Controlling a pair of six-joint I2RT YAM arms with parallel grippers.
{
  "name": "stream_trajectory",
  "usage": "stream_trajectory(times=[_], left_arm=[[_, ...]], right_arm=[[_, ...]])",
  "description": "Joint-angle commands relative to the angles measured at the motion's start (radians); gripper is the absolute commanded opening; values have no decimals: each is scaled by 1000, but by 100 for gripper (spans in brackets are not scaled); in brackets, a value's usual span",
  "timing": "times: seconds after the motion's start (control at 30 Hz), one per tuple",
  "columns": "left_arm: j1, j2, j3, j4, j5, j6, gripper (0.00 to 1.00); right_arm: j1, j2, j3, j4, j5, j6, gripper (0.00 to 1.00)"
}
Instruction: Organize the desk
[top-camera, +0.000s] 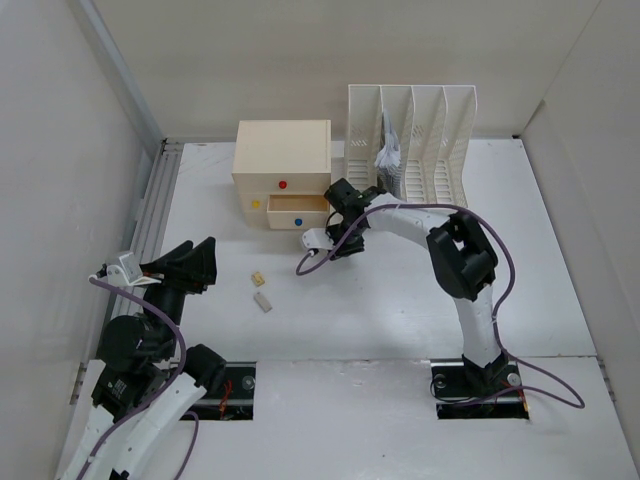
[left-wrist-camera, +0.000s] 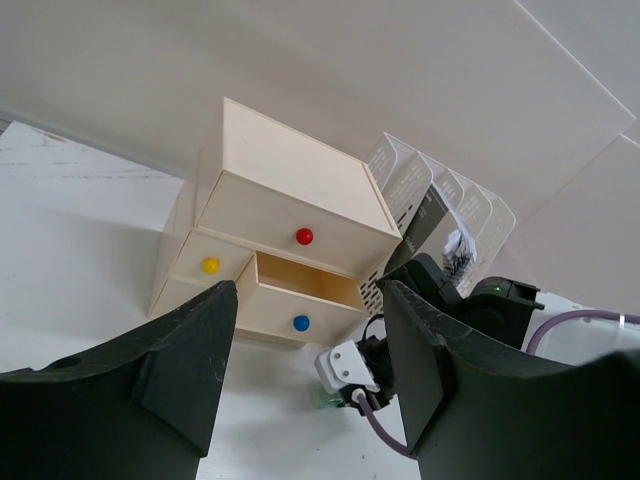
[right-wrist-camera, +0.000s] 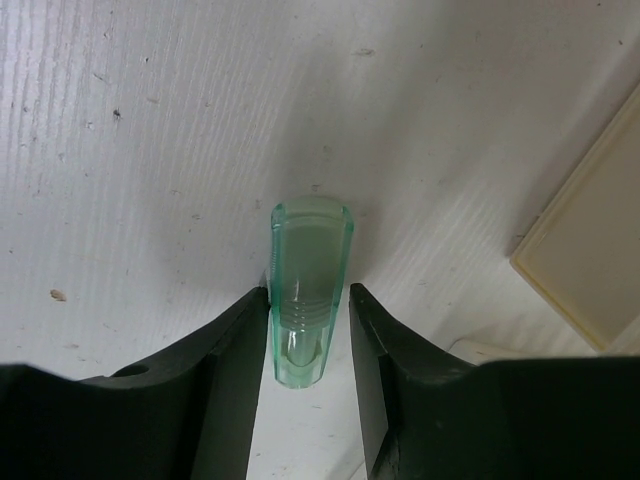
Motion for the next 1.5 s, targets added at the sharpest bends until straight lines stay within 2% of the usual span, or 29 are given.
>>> stream_trajectory(times=[0.0, 0.37, 0.47, 0.57, 0.7, 0.73, 0.97, 1.13, 1.23, 1.33, 1.47], left_arm=[[4, -10, -1, 37, -7, 8, 57], [4, -10, -1, 37, -7, 8, 57], [4, -10, -1, 37, -7, 8, 57], [4, -19, -1, 37, -7, 8, 57], [4, -19, -1, 37, -7, 8, 57], [4, -19, -1, 37, -7, 8, 57], [4, -19, -1, 37, -7, 8, 57], [4, -10, -1, 46, -7, 8, 57], [4, -10, -1, 46, -7, 8, 57], [4, -10, -1, 46, -7, 8, 57], [4, -10, -1, 46, -7, 8, 57]], right_arm=[[12, 61, -22, -131, -14, -21, 44], [64, 18, -123, -89, -14, -8, 44], [64, 29, -123, -89, -14, 18, 40], [64, 41, -114, -80, -14, 51, 19], [64, 41, -114, -80, -25, 61, 3], [64, 29, -103, -80, -39, 73, 1], [98, -120, 4, -137, -160, 171, 0], [133, -170, 221, -166, -257, 294, 0], [133, -179, 332, -128, -277, 395, 0], [133, -201, 363, -5, -211, 510, 0], [133, -241, 330, 170, -32, 574, 0]])
